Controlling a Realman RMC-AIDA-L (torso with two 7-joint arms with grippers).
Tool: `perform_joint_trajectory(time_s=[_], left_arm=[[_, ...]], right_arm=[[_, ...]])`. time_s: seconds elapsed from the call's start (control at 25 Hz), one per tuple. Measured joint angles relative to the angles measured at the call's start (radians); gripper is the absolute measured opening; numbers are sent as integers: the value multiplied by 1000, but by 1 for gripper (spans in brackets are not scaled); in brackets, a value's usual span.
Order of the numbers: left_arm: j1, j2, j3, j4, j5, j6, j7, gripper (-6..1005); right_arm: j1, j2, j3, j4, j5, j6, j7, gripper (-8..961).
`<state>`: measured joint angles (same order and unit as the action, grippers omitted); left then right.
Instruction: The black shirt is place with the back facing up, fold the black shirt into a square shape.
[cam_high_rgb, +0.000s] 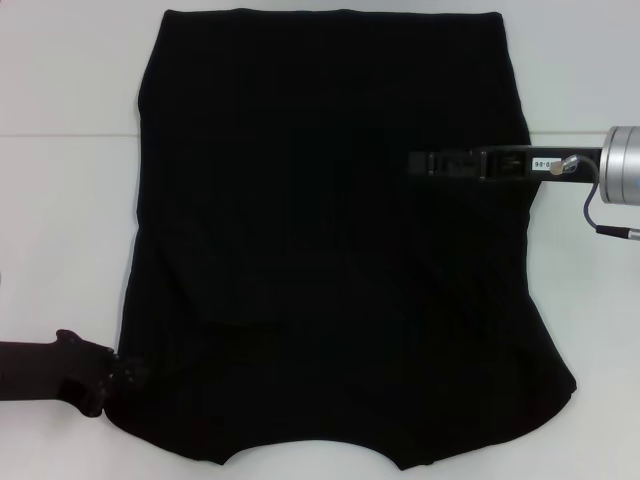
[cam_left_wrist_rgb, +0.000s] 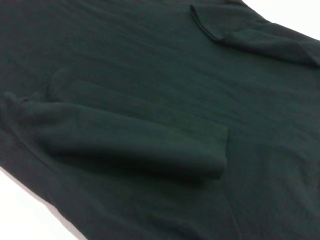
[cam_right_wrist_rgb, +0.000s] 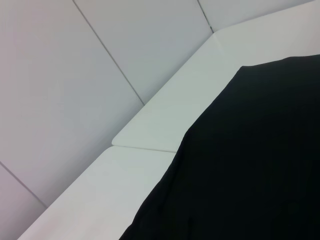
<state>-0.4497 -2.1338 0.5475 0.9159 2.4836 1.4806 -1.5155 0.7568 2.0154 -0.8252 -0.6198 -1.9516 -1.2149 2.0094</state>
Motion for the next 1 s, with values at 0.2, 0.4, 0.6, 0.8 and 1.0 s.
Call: perform_joint_trajectory(time_s=[0.2, 0.4, 0.6, 0.8, 1.0], left_arm=[[-2, 0, -3, 3, -1, 4, 0, 55], [5, -2, -10, 42, -9, 40, -12, 55], [16, -3, -25, 61, -9, 52, -21, 55], [22, -5, -40, 63, -9, 53, -22, 55], [29, -5, -63, 65, -9, 57, -23, 55]], right_arm=[[-1, -6, 0, 0, 0, 1, 2, 783], [-13, -31, -11, 10, -29, -10, 32, 782], [-48, -71, -5, 10, -118, -103, 94, 780], [-102, -113, -3, 8, -134, -246, 109, 779], [-161, -157, 25, 9, -136, -318, 145, 777]])
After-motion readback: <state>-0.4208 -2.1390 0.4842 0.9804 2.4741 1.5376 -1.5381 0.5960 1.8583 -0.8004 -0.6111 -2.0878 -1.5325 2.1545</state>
